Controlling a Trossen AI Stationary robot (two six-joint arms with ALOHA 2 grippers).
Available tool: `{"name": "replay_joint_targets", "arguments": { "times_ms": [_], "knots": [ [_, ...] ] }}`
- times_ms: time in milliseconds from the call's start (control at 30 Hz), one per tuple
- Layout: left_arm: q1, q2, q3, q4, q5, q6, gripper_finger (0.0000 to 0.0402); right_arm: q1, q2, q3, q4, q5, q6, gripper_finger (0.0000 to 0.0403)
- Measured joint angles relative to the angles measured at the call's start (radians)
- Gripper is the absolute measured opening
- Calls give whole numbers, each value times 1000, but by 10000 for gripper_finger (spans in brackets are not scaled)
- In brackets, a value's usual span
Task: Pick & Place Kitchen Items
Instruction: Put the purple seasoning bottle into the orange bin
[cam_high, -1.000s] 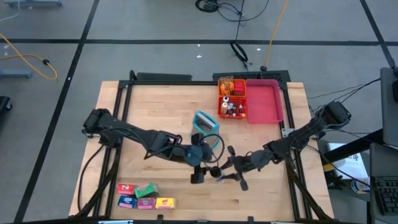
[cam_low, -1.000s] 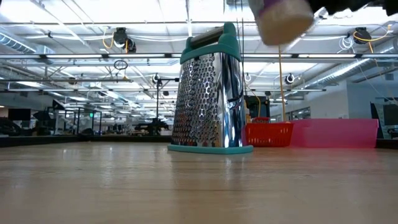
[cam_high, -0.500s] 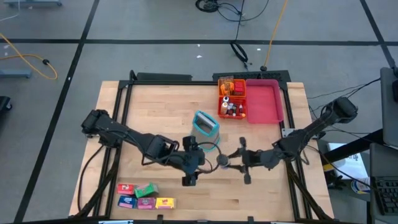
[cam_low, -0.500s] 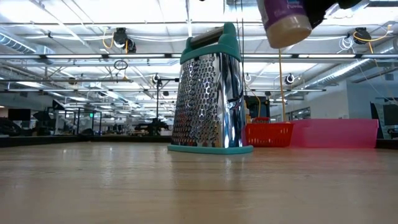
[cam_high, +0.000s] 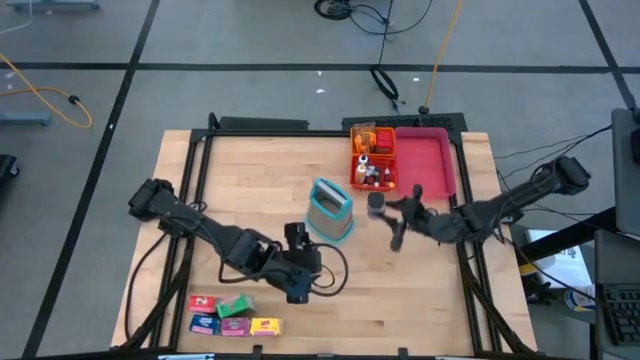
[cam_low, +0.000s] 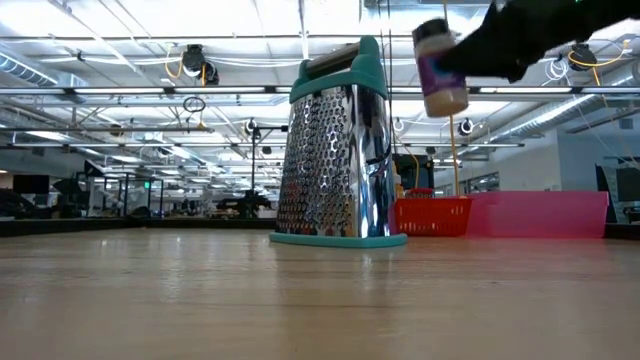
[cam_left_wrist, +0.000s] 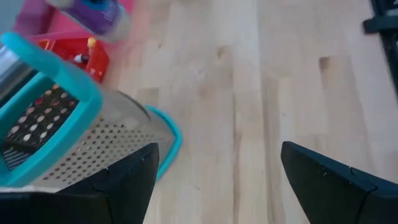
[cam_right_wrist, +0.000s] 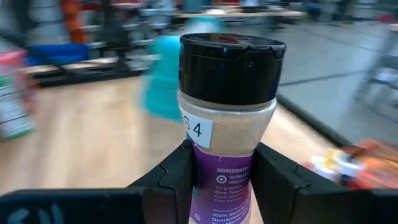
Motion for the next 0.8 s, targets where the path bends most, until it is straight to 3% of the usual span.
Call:
{"name": "replay_joint_targets", "arguments": {
  "times_ms": [300, 633, 800],
  "knots": [
    [1, 0, -52, -14, -35, -27, 340, -264, -71, -56, 9, 10, -51, 121],
    [45, 1, -159, 16, -24, -36, 340, -648, -69, -57, 105, -306, -137, 121],
    [76, 1, -245, 100, 19, -29, 340, -823, -1, -57, 189, -489, -136, 121]
  ]
}}
